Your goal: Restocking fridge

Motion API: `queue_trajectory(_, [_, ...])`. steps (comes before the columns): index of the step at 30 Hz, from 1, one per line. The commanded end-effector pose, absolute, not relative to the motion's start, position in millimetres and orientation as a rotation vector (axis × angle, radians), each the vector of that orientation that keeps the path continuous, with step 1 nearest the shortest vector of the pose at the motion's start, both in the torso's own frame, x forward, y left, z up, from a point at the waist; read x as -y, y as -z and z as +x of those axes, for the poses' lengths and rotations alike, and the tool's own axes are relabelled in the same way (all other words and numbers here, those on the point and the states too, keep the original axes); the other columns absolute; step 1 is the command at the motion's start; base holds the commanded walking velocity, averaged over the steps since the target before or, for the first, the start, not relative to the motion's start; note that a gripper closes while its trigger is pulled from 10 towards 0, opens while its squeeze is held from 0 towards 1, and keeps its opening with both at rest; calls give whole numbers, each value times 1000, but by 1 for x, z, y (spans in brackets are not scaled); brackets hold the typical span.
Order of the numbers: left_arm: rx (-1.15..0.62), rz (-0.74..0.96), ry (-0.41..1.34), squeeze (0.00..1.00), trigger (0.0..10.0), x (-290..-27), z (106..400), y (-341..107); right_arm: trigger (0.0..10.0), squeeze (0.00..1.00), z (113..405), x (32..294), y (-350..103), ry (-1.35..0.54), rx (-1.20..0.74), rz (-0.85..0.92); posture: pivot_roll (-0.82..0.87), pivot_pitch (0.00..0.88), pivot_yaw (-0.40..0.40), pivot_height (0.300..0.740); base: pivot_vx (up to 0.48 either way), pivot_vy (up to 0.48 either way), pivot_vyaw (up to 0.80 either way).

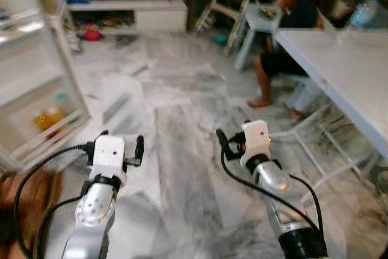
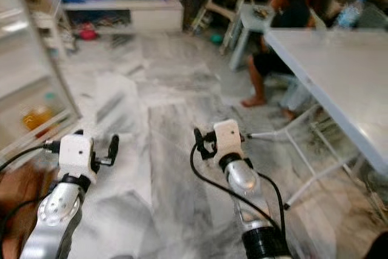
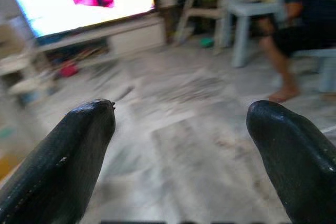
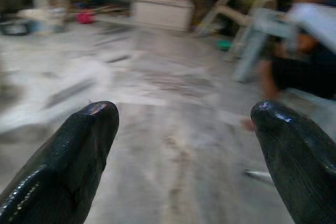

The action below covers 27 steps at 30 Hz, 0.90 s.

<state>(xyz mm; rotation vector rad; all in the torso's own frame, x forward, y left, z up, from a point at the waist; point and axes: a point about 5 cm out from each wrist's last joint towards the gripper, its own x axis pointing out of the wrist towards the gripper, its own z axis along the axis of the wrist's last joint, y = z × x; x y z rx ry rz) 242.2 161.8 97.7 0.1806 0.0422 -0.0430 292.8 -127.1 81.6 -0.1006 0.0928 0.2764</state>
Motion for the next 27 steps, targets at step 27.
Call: queue_trajectory(27, [83, 144, 44, 0, 10000, -157, 262, -118, 10000, 0, 299, 131, -121, -237, 100, -40, 74, 0, -70, 740, 445, 20, -573])
